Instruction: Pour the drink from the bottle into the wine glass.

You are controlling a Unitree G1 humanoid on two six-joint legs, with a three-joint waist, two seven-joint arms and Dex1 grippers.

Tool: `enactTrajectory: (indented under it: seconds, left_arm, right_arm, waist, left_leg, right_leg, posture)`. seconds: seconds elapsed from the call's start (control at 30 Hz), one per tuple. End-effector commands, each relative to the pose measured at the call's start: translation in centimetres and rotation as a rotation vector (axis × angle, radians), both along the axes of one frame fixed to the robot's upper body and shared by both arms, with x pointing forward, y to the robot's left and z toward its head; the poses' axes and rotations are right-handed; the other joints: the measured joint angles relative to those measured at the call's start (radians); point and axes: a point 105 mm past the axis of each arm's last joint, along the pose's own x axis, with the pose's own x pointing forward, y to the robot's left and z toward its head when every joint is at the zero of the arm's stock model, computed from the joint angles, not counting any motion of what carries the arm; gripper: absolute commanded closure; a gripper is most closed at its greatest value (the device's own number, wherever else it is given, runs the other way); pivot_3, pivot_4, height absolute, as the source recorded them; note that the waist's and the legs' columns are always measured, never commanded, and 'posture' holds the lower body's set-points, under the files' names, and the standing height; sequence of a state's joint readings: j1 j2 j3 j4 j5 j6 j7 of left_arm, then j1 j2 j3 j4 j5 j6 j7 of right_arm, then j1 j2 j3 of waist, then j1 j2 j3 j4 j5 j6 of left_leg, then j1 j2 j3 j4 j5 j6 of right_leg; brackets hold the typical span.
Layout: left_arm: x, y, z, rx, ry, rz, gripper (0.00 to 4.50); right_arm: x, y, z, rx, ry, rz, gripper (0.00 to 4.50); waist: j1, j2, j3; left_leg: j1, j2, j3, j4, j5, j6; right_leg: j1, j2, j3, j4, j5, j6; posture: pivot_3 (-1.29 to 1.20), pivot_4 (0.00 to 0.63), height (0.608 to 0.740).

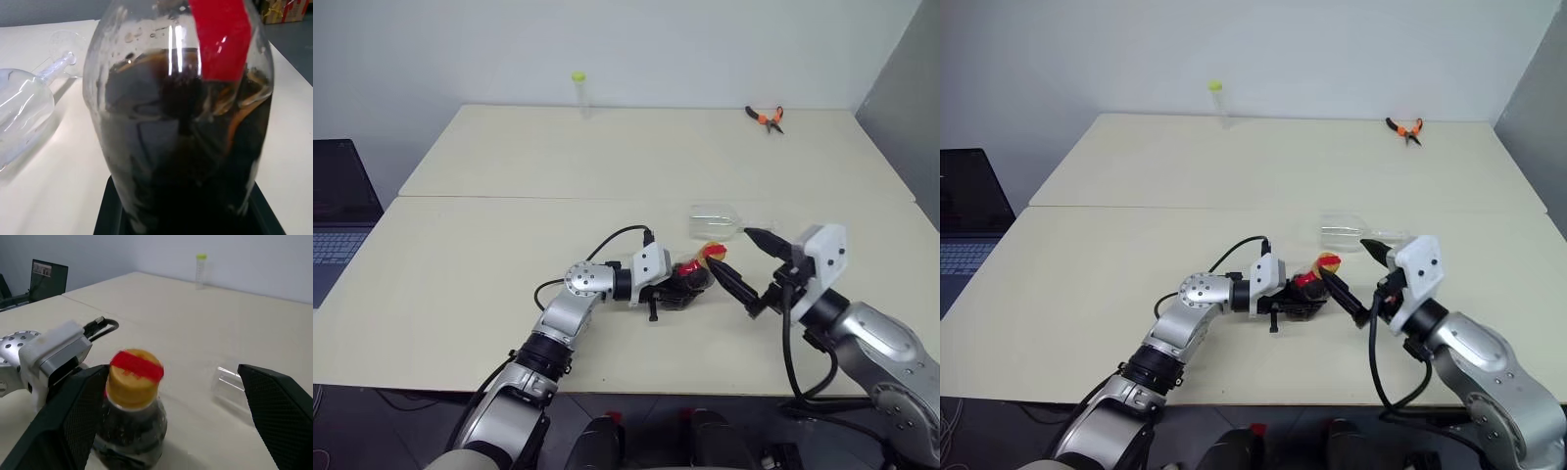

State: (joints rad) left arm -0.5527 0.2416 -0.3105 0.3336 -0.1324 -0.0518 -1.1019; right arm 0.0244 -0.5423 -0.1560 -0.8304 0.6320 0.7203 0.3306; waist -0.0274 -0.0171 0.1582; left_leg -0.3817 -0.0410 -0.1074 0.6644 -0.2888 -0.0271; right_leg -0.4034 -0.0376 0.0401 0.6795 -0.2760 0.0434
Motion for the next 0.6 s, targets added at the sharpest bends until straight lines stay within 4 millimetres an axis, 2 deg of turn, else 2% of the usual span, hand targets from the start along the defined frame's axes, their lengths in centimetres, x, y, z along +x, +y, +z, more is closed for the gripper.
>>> enactTrajectory:
  seconds: [0.03,0.2,0.33,0.47,0.6]
  left_arm:
    - [0.1,0.0,0.7,-0.012,-0.029,-0.006,3.65]
    - [0.1,0.0,0.7,-0.012,-0.030,-0.009,3.65]
    - [0.1,-0.1,0.7,-0.012,-0.030,-0.011,3.65]
    - [0.1,-0.1,0.7,-0.012,-0.029,-0.012,3.65]
    - [0.1,-0.2,0.8,-0.012,-0.030,-0.013,3.65]
  right_arm:
    - [-0.5,-1.2,0.4,-0.009,-0.012,-0.020,0.00]
    - [-1.7,-2.0,0.1,-0.007,0.052,0.037,0.00]
    - [-2.8,-1.3,0.0,0.018,0.111,0.131,0.00]
    - [-2.0,0.9,1.8,0.159,0.069,0.157,0.00]
    - [-0.7,1.8,1.7,0.187,0.073,0.126,0.00]
  waist:
    - [0.000,0.000,0.000]
    - [0.000,0.000,0.000]
    - [0.001,0.000,0.000]
    - [-0.002,0.001,0.000]
    - [0.000,0.000,0.000]
  left_leg:
    - [0.000,0.000,0.000,0.000,0.000,0.000]
    - [0.000,0.000,0.000,0.000,0.000,0.000]
    - [0.000,0.000,0.000,0.000,0.000,0.000]
    - [0.001,0.001,0.000,0.000,0.000,0.000]
    - [0.000,0.000,0.000,0.000,0.000,0.000]
  right_leg:
    - [0.000,0.000,0.000,0.000,0.000,0.000]
    - [0.000,0.001,0.000,0.000,0.000,0.000]
    - [0.000,0.000,0.000,0.000,0.000,0.000]
    - [0.001,0.001,0.000,0.000,0.000,0.000]
    - [0.000,0.000,0.000,0.000,0.000,0.000]
  posture:
    - [0.00,0.150,0.740]
    - [0.00,0.150,0.740]
    - [0.00,0.150,0.740]
    - [0.00,0.150,0.740]
    - [0.00,0.150,0.740]
